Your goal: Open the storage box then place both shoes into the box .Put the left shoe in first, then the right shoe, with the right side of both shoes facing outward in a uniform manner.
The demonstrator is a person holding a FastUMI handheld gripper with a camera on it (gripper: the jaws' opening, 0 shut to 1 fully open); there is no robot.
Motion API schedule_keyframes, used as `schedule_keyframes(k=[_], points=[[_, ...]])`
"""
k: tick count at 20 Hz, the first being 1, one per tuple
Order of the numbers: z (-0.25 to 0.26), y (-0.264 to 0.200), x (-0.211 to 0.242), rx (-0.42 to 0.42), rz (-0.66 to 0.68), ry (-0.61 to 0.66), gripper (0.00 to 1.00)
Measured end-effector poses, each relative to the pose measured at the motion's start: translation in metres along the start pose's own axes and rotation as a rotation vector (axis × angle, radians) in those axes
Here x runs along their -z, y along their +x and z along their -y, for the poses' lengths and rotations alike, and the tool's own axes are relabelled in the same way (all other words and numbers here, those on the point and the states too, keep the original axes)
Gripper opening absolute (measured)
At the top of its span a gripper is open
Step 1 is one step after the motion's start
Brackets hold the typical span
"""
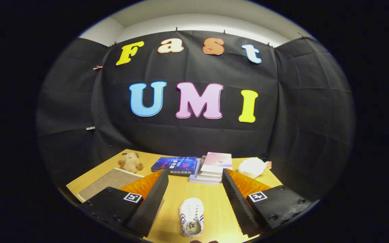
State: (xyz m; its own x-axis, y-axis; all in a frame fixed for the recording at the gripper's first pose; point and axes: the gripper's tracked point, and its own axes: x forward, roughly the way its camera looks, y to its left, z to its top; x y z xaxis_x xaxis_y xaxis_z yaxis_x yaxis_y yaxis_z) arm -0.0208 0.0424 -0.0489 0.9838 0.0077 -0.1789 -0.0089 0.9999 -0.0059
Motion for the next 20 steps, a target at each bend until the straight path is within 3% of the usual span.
schedule_keyframes(k=[5,11,20], points=[[-0.015,0.007,0.015,-0.155,-0.08,0.076,0.98],[-0.043,0.012,0.061,-0.347,-0.277,0.253,0.99],[-0.1,-0.015,0.14,-0.669,-0.587,0.499,0.98]])
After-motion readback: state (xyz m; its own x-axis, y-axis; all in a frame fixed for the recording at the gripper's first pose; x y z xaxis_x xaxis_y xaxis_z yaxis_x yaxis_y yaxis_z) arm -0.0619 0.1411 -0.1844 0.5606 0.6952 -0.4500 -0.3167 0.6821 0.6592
